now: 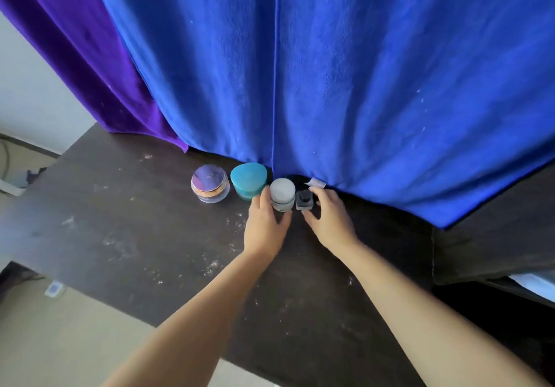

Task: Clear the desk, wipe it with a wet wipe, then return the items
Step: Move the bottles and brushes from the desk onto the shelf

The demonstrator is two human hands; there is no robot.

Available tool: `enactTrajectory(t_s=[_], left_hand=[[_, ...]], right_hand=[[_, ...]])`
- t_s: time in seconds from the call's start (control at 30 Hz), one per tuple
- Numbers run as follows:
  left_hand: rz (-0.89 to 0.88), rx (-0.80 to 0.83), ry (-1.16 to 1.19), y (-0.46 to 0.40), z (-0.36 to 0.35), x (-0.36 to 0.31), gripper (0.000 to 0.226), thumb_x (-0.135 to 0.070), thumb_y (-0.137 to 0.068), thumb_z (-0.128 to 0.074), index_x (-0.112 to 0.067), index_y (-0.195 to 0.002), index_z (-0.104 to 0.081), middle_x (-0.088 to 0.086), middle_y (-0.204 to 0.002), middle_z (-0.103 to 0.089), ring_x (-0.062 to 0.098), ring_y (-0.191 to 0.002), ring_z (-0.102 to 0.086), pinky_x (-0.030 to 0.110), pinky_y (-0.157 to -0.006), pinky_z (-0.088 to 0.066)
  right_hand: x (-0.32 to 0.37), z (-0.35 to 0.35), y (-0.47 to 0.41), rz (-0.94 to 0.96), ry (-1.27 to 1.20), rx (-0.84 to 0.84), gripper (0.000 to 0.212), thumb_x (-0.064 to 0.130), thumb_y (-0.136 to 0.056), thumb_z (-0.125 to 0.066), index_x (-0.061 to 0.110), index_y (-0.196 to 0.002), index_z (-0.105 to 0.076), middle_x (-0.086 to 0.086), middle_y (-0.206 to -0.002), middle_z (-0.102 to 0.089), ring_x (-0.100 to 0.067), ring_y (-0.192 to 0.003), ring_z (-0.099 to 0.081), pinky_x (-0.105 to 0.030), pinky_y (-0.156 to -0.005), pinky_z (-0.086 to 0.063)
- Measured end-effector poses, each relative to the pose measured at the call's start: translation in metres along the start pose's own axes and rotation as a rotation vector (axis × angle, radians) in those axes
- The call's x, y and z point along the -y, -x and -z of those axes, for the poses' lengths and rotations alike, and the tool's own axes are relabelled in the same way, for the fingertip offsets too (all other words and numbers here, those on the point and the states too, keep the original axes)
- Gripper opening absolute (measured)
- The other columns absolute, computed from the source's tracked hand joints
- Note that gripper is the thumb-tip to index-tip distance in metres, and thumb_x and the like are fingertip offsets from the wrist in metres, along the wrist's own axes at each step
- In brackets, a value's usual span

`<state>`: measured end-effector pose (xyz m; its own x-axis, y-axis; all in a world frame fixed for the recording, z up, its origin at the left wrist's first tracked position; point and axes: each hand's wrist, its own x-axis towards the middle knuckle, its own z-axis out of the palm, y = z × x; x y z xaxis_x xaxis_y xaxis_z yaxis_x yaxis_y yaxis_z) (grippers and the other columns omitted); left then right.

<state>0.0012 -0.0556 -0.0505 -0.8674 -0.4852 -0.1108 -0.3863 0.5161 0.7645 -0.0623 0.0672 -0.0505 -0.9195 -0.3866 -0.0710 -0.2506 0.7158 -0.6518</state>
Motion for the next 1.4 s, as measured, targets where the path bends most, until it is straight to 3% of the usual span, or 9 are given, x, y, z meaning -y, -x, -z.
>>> enactTrajectory(t_s=[0.1, 0.23, 0.57, 0.73, 0.93, 1.1, 1.23, 1.3, 1.4], left_hand=[[0.046, -0.069, -0.015, -0.007, -0.011, -0.005, 0.067, -0.031, -0.08, -0.067, -0.012, -0.136, -0.036, 0.012, -0.124, -0.045, 0.029, -0.118, -0.042, 0.041, -0.093, -0.041], [0.098, -0.135, -0.054, -0.011, -0.017, -0.01, 0.056, -0.035, -0.079, -0.067, -0.011, -0.126, -0.045, 0.011, -0.116, -0.046, 0.032, -0.11, -0.048, 0.044, -0.085, -0.044], [0.031, -0.103, -0.044, 0.026, -0.001, -0.012, 0.053, -0.041, -0.08, -0.064, -0.017, -0.124, -0.048, 0.001, -0.125, -0.053, 0.02, -0.117, -0.044, 0.037, -0.088, -0.044], [-0.213, -0.101, 0.055, 0.076, 0.026, -0.058, 0.048, -0.036, -0.078, -0.066, -0.019, -0.119, -0.049, -0.006, -0.115, -0.054, 0.012, -0.109, -0.046, 0.022, -0.078, -0.036], [-0.516, -0.066, 0.21, 0.156, 0.051, -0.14, 0.047, -0.037, -0.075, -0.071, -0.023, -0.115, -0.051, -0.014, -0.104, -0.052, 0.0, -0.093, -0.048, 0.008, -0.071, -0.037], [-0.742, -0.019, 0.33, 0.218, 0.055, -0.207, 0.045, -0.026, -0.074, -0.073, -0.03, -0.112, -0.05, -0.02, -0.107, -0.051, 0.003, -0.096, -0.048, 0.02, -0.076, -0.042], [-0.88, 0.038, 0.338, 0.254, 0.047, -0.262, 0.049, -0.031, -0.074, -0.071, -0.03, -0.117, -0.048, -0.019, -0.11, -0.051, 0.003, -0.095, -0.045, 0.011, -0.076, -0.04], [-0.907, 0.08, 0.354, 0.262, 0.038, -0.291, 0.053, -0.033, -0.074, -0.071, -0.032, -0.12, -0.045, -0.019, -0.116, -0.051, 0.0, -0.102, -0.046, 0.012, -0.08, -0.042], [-0.923, 0.142, 0.32, 0.264, 0.017, -0.335, 0.053, -0.033, -0.076, -0.07, -0.034, -0.121, -0.041, -0.017, -0.118, -0.053, 0.004, -0.106, -0.05, 0.026, -0.084, -0.048]], right_hand=[[-0.005, -0.007, -0.003, 0.027, 0.08, -0.028, 0.047, 0.023, -0.084, -0.063, 0.014, -0.128, -0.048, -0.014, -0.122, -0.053, -0.034, -0.114, -0.048, -0.046, -0.09, -0.045], [-0.007, -0.009, -0.001, 0.014, 0.069, -0.102, 0.038, 0.029, -0.083, -0.065, 0.012, -0.116, -0.056, -0.014, -0.11, -0.056, -0.034, -0.105, -0.051, -0.044, -0.083, -0.046], [-0.02, 0.022, 0.045, 0.006, 0.03, -0.199, 0.03, 0.031, -0.081, -0.066, 0.015, -0.105, -0.057, -0.005, -0.102, -0.056, -0.026, -0.096, -0.052, -0.037, -0.08, -0.045], [-0.001, 0.065, 0.099, 0.048, -0.013, -0.341, 0.033, 0.034, -0.08, -0.068, 0.015, -0.105, -0.058, -0.003, -0.1, -0.057, -0.024, -0.094, -0.055, -0.036, -0.078, -0.046], [0.028, 0.154, 0.194, 0.126, -0.1, -0.603, 0.034, 0.032, -0.079, -0.07, 0.015, -0.106, -0.058, 0.005, -0.097, -0.052, -0.017, -0.092, -0.058, -0.031, -0.078, -0.05], [0.029, 0.243, 0.273, 0.16, -0.072, -0.782, 0.034, 0.028, -0.08, -0.069, 0.017, -0.111, -0.058, 0.007, -0.104, -0.054, -0.012, -0.097, -0.057, -0.023, -0.08, -0.049], [0.02, 0.306, 0.315, 0.134, -0.03, -0.873, 0.034, 0.024, -0.081, -0.069, 0.016, -0.112, -0.058, 0.006, -0.107, -0.054, -0.01, -0.096, -0.055, -0.009, -0.076, -0.043], [0.014, 0.333, 0.323, 0.105, 0.002, -0.886, 0.036, 0.025, -0.081, -0.068, 0.016, -0.115, -0.057, 0.004, -0.109, -0.055, -0.01, -0.094, -0.055, -0.01, -0.071, -0.042], [-0.002, 0.369, 0.318, 0.082, 0.005, -0.887, 0.038, 0.025, -0.082, -0.067, 0.014, -0.117, -0.057, 0.0, -0.109, -0.056, -0.013, -0.093, -0.056, -0.019, -0.075, -0.044]])
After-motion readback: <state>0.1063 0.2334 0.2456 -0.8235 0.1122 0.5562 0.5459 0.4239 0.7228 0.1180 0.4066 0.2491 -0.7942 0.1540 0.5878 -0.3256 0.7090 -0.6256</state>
